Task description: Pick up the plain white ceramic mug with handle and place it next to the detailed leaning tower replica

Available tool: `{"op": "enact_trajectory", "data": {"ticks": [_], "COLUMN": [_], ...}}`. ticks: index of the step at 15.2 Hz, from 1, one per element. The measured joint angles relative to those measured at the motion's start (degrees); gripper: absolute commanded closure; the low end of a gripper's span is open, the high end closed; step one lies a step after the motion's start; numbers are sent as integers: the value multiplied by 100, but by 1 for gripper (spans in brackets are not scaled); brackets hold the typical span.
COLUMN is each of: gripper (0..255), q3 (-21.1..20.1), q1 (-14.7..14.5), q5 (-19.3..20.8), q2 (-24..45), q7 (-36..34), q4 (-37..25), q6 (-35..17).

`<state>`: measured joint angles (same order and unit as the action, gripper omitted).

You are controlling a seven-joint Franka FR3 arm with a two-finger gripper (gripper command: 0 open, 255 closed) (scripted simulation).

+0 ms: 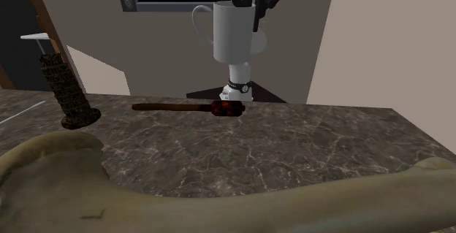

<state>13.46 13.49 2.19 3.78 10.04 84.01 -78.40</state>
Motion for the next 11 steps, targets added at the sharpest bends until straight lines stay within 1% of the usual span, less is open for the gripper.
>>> {"op": "enact_trajectory", "data": {"ticks": [7,8,11], "gripper": [255,255,255], "q3": [15,31,155], "q1": [25,44,176], "q5": [-43,-27,91], "q2": [223,179,-144], "q7": [52,92,366], "q4": [-817,-783,-420], "q6": [597,607,543]}}
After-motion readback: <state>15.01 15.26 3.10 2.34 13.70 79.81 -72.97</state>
